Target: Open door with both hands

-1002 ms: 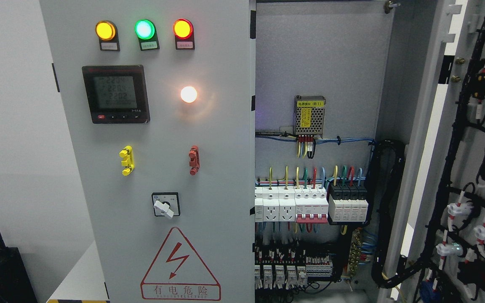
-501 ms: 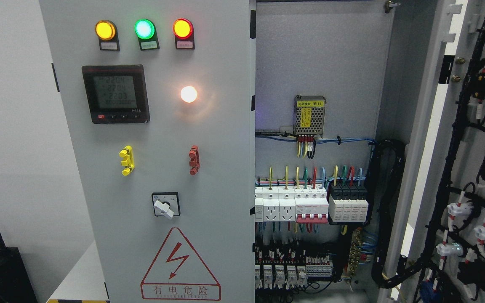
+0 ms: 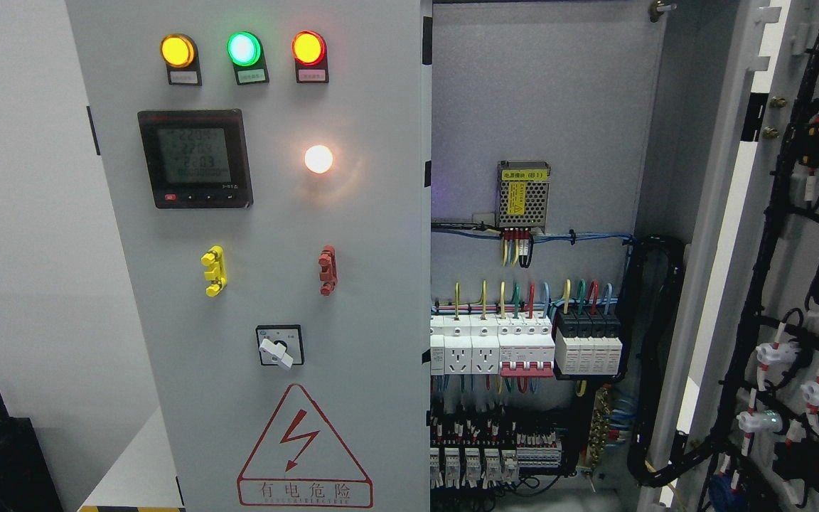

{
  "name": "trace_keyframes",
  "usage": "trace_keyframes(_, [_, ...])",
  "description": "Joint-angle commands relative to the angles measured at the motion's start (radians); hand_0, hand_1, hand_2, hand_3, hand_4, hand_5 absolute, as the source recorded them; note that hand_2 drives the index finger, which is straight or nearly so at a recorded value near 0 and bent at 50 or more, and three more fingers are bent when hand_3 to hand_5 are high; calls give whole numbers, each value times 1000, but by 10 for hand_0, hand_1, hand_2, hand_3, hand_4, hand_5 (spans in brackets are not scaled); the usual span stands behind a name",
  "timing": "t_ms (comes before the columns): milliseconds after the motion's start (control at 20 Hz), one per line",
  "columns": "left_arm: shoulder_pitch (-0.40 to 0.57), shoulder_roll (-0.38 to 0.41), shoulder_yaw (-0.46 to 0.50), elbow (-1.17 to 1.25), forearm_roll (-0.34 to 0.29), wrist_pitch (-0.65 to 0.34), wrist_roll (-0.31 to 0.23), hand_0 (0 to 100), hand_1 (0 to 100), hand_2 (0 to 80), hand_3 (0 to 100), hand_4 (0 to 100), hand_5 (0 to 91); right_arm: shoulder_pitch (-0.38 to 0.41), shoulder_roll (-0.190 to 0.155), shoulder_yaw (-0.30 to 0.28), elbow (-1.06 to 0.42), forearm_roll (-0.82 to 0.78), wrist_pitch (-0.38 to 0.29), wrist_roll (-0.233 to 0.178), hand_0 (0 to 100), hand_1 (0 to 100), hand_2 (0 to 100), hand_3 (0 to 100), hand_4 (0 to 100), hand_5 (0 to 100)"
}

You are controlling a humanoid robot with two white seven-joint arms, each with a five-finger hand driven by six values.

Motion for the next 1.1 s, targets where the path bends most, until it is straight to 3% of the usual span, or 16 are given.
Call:
trace_keyframes(0, [0,-7,0,0,0,1,0,0,0,0,0,29,0,-170,59,-40,38,-4,90,0,0,0,0,0,0,0])
trace_keyframes(251, [0,-7,0,0,0,1,0,0,0,0,0,29,0,-254,79,-40,45,-45,231,0,0,0,0,0,0,0])
trace_keyframes(852, [0,-7,0,0,0,1,0,0,0,0,0,29,0,-357,171,-65,68,-66,338,0,0,0,0,0,0,0])
trace_keyframes(1052, [0,-7,0,0,0,1,0,0,0,0,0,29,0,-386,180,-66,85,-119,377,0,0,0,0,0,0,0])
